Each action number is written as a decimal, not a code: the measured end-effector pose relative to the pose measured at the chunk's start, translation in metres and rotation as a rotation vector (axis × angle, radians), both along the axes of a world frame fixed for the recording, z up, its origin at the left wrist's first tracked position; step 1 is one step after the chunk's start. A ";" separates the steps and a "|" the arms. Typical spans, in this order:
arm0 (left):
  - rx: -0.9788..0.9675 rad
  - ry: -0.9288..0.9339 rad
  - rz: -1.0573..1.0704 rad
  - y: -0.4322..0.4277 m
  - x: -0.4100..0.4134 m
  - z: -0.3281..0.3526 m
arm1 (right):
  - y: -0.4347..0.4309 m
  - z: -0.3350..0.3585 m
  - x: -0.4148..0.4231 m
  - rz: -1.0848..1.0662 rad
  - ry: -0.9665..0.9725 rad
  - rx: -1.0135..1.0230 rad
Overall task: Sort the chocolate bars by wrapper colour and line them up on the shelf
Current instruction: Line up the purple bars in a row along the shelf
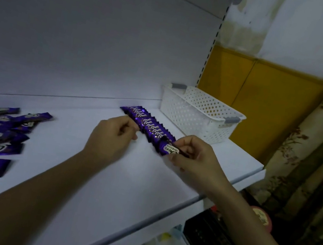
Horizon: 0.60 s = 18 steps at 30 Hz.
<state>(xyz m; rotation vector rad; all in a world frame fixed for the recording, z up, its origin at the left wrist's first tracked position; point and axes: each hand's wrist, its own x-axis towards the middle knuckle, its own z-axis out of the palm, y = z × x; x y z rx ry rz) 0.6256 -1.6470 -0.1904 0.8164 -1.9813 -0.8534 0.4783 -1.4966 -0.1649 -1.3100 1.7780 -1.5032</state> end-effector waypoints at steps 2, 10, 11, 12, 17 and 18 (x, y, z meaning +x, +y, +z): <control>-0.009 -0.026 -0.011 0.001 -0.002 0.000 | 0.004 0.002 -0.006 -0.012 0.024 0.004; -0.196 -0.179 -0.045 0.008 -0.002 0.003 | 0.010 0.014 -0.030 -0.026 0.005 -0.021; -0.243 -0.216 -0.051 0.009 -0.003 0.002 | 0.011 0.013 -0.036 -0.030 0.224 0.034; -0.299 -0.252 -0.061 0.011 -0.003 0.000 | 0.011 0.013 -0.042 -0.024 0.504 0.116; -0.627 -0.384 -0.111 0.013 -0.006 -0.003 | 0.000 0.020 -0.051 0.065 0.819 0.228; -0.640 -0.385 -0.105 0.013 -0.006 -0.003 | -0.003 0.021 -0.051 0.108 0.791 0.237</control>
